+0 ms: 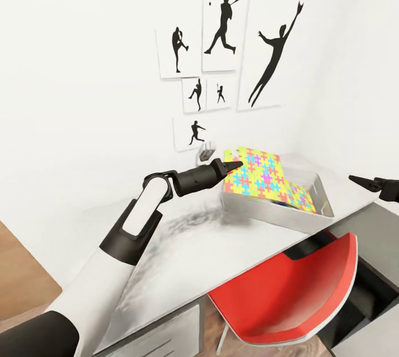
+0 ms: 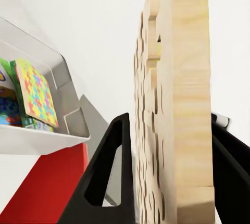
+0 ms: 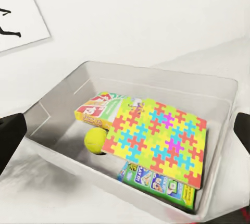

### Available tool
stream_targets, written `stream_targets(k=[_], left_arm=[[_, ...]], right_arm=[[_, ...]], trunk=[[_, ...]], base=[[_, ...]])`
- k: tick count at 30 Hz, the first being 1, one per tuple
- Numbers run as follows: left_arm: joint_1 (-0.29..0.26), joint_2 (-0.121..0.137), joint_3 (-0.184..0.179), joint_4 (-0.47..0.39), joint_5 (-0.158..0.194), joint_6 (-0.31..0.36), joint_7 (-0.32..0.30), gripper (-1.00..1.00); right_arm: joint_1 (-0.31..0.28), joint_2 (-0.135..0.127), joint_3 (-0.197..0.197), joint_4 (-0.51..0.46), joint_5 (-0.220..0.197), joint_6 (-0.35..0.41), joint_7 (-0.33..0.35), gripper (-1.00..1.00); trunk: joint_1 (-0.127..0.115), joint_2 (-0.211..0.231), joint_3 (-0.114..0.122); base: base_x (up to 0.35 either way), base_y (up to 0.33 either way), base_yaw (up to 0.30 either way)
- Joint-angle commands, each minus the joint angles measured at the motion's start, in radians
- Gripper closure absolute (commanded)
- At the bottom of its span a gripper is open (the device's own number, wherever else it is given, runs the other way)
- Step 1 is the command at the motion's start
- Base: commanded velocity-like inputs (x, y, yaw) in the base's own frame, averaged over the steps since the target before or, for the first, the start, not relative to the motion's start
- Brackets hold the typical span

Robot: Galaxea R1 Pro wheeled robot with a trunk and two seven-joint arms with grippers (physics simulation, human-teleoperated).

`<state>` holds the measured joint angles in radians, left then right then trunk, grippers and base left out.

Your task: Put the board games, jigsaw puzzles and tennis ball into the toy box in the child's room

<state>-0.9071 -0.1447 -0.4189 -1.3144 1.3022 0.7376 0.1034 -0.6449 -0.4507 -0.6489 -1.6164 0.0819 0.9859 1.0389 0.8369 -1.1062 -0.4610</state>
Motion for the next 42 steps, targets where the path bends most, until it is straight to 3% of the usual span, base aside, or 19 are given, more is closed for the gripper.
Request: stream_targets(k=[1,8,20,23,24,27,30,34,36,38,39,40,41,42], left_arm=[[-0.001,0.000,0.000,-0.002,0.011,0.003,0.010,1.00],[-0.001,0.002,0.001,-0.003,0.011,0.006,0.010,1.00],[-0.001,0.006,0.009,-0.006,0.010,0.009,0.027,1.00],[0.002,0.013,0.055,-0.004,0.008,0.030,0.028,1.00],[-0.038,0.013,0.131,0.085,0.009,0.108,0.026,1.00],[-0.099,0.011,0.153,0.204,0.010,0.123,0.019,1.00],[-0.165,0.009,0.155,0.297,0.008,0.128,0.013,1.00],[-0.274,0.007,0.153,0.492,0.007,0.132,-0.001,1.00],[-0.306,0.006,0.152,0.581,0.004,0.135,-0.057,1.00],[-0.339,0.009,0.147,0.671,-0.004,0.138,-0.165,1.00],[-0.360,0.010,0.127,0.731,-0.016,0.139,-0.253,1.00],[-0.370,0.011,0.110,0.760,-0.025,0.139,-0.298,1.00],[-0.385,0.011,0.070,0.816,-0.046,0.139,-0.386,1.00],[-0.392,0.012,0.050,0.842,-0.056,0.138,-0.428,1.00]], right_arm=[[-0.001,0.000,-0.002,0.000,0.009,0.005,0.010,-1.00],[-0.001,0.000,-0.002,0.000,0.009,0.005,0.009,-1.00],[0.000,-0.002,0.004,0.000,0.009,-0.004,0.010,-1.00],[0.002,0.000,0.005,0.000,0.009,0.001,0.010,-1.00],[0.001,0.000,0.005,0.000,0.009,0.004,0.012,-1.00],[0.001,0.000,0.006,0.000,0.009,0.005,0.012,-1.00],[0.001,0.000,0.006,0.000,0.009,0.005,0.012,-1.00],[0.000,-0.001,0.005,0.000,0.009,0.005,0.012,-1.00],[-0.001,-0.001,0.003,0.000,0.009,0.005,0.012,-1.00],[-0.002,-0.001,0.002,0.000,0.009,0.005,0.012,-1.00],[-0.002,-0.001,0.002,0.000,0.009,0.005,0.012,-1.00],[-0.002,-0.001,0.002,0.000,0.009,0.006,0.012,-1.00],[-0.002,-0.002,0.001,0.000,0.009,0.006,0.012,-1.00],[-0.002,-0.002,0.001,0.000,0.009,0.006,0.012,-1.00]], trunk=[[0.000,-0.001,-0.001],[0.000,-0.001,-0.001],[0.000,-0.001,-0.001],[0.000,-0.001,-0.001],[0.000,-0.001,-0.001],[0.000,-0.001,-0.001],[0.000,-0.001,-0.001],[0.000,-0.001,-0.001],[0.000,-0.001,-0.001],[0.000,-0.001,-0.001],[0.000,-0.001,-0.001],[0.000,-0.001,-0.001],[0.000,-0.001,-0.001],[0.000,-0.001,-0.001]], base=[[0.114,-0.321,0.251],[0.115,-0.322,0.248],[0.129,-0.320,0.014],[0.186,-0.195,0.000],[0.014,-0.014,-0.099],[0.008,-0.008,-0.054],[0.003,-0.003,-0.019],[0.001,-0.001,-0.005],[0.000,0.000,-0.005],[0.000,0.000,-0.092],[0.000,0.000,-0.179],[0.000,0.000,-0.203],[0.000,0.000,-0.236],[0.000,0.000,-0.248]])
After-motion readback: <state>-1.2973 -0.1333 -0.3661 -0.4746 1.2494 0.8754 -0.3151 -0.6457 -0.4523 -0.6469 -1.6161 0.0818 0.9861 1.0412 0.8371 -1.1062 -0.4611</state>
